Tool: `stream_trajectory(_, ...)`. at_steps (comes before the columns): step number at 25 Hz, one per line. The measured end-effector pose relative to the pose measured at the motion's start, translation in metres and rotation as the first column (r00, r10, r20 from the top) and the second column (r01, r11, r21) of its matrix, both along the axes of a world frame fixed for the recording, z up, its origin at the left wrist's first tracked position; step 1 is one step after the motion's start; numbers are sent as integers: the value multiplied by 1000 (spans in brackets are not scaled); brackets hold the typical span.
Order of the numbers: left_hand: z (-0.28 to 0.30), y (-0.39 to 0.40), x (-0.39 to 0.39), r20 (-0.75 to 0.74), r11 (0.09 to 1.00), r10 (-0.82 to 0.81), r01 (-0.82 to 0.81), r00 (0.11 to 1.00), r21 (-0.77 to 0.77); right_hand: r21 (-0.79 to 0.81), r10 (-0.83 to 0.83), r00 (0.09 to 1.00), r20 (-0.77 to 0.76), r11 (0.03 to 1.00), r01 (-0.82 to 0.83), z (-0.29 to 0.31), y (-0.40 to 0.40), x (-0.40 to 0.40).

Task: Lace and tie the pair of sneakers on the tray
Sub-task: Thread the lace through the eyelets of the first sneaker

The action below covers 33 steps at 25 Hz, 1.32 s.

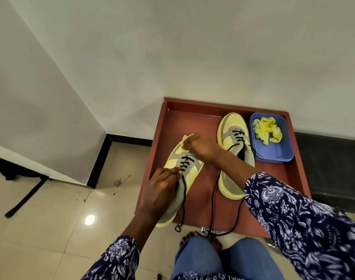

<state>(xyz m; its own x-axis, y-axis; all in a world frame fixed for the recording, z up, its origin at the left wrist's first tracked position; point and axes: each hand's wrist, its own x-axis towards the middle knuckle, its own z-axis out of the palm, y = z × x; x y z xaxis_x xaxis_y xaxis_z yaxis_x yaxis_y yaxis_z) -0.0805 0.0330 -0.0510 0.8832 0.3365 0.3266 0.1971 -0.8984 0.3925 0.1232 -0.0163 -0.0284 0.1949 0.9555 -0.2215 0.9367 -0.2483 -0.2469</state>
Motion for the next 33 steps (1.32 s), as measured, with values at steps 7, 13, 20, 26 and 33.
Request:
stream_trajectory(7, -5, 3, 0, 8, 998, -27, 26, 1000, 48, 174, -505, 845, -173, 829, 531, -24, -25, -24)
stream_trajectory(13, -5, 4, 1, 3, 999, -32, 32, 999, 29, 168, -712, 591, -380, 575, 801, -23, -38, -73)
stream_trajectory(20, -4, 3, 1, 7, 999, -27, 26, 1000, 38, 105, -760, 450, -470, 458, 883, -29, -42, -105)
stream_trajectory(26, -5, 2, 2, 6, 1000, -28, 27, 1000, 15, 108, -745, 375, -552, 382, 918, -35, -55, -123)
stream_trajectory(33, -3, 2, 2, 40, 999, -32, 31, 999, 14, -118, -800, 48, -598, 148, 982, -26, -35, -92)
